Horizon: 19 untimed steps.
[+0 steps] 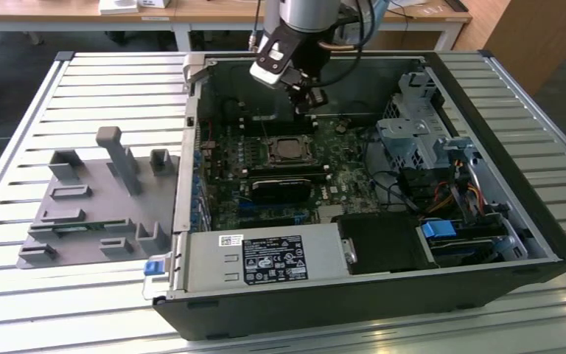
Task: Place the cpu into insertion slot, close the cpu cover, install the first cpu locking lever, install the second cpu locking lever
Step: 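Install the first cpu locking lever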
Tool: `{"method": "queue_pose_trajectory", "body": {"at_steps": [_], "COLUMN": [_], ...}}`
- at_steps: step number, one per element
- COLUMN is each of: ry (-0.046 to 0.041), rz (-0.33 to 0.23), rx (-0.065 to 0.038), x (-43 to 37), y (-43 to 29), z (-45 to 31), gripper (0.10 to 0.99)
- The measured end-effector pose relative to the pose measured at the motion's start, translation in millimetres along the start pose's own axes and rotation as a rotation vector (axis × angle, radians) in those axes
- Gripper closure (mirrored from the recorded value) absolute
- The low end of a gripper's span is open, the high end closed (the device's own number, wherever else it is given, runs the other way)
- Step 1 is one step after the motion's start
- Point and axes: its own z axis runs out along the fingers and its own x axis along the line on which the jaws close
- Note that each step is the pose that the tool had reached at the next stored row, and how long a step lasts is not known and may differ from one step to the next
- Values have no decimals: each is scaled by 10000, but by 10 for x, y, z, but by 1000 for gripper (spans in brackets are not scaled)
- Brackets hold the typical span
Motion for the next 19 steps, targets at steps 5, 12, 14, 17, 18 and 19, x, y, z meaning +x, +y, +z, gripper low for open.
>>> {"method": "queue_pose_trajectory", "body": {"at_steps": [5,12,14,17,18,19], "ry": [15,37,42,42,45,49], "rz": [-858,-1779,-2100,-2573,-2723,-2877], "rx": [33,67,80,102,108,114], "x": [0,0,0,0,0,0], "y": [0,0,0,0,0,0], "z": [1,3,4,5,5,5], "gripper": [980,980,980,980,980,980]}}
